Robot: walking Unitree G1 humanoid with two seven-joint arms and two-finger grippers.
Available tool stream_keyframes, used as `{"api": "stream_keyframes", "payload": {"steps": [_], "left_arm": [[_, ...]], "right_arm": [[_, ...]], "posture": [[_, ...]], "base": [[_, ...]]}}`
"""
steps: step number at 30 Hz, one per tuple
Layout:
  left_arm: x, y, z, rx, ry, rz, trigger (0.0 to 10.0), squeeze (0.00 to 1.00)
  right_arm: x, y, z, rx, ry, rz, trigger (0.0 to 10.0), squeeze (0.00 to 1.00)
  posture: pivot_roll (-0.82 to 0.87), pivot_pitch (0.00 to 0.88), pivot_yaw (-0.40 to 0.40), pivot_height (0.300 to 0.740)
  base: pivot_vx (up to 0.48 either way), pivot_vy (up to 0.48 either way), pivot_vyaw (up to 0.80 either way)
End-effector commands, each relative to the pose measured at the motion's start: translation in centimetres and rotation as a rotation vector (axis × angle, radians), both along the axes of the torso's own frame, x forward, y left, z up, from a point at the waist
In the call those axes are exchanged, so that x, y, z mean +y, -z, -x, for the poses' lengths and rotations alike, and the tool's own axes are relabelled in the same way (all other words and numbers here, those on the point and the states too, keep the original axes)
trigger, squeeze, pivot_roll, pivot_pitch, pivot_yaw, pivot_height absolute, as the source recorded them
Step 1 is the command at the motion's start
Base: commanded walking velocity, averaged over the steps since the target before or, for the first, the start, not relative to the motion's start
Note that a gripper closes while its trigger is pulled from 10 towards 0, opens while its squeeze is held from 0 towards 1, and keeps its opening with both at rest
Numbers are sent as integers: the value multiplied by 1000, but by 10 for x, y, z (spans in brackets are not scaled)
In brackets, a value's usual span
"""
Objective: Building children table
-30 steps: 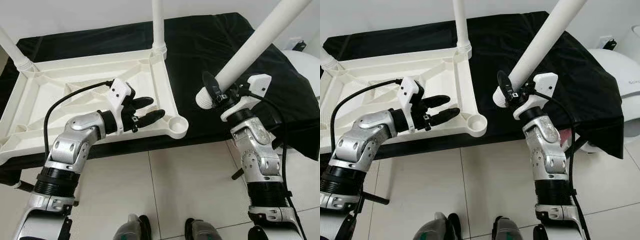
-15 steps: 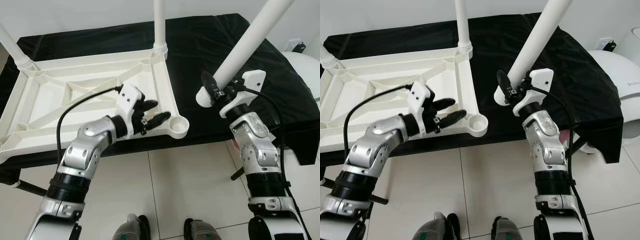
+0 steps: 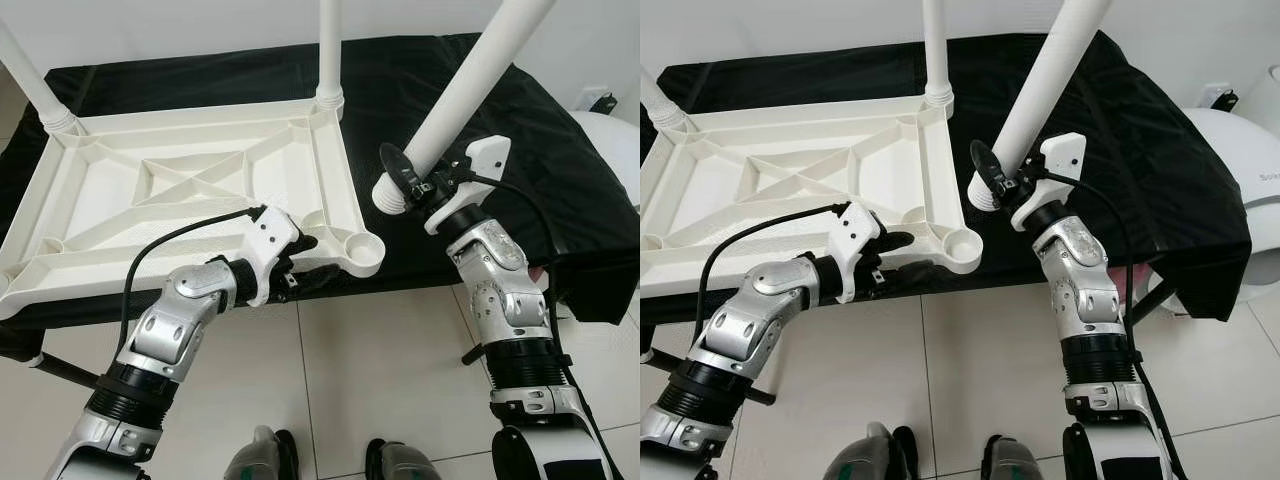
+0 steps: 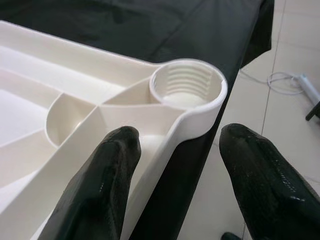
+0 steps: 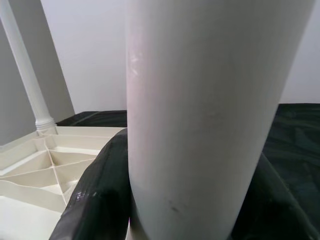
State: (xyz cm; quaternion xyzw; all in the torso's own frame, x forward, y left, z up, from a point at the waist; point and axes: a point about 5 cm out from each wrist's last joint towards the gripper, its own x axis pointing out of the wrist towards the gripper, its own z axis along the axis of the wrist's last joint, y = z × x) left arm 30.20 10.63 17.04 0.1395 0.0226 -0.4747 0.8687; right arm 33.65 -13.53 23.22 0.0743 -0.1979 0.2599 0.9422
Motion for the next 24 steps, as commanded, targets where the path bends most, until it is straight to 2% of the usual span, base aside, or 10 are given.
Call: {"api": "stream_keyframes", "payload": {"steps": [1, 7, 12, 24], "left_arm": [[1, 8, -1, -2, -7, -53, 10000, 0], [1, 12, -5, -13, 3, -101, 10000, 0], [0, 16, -15, -38, 24, -164, 10000, 0], [1, 18, -22, -53, 48, -217, 10000, 0]], "right_arm": [[1, -2, 3, -21, -24, -9, 10000, 0], [-1, -4, 5, -30, -31, -15, 10000, 0], [-4, -2, 10, -28, -38, -26, 10000, 0], [-6, 8, 20, -3, -54, -31, 10000, 0]], "posture": [[-117, 144, 25, 740], [-127, 153, 32, 740], [-141, 166, 48, 740], [-150, 173, 65, 740]], "base": [[0, 0, 0], [0, 0, 0], [0, 0, 0], [0, 0, 0]]}}
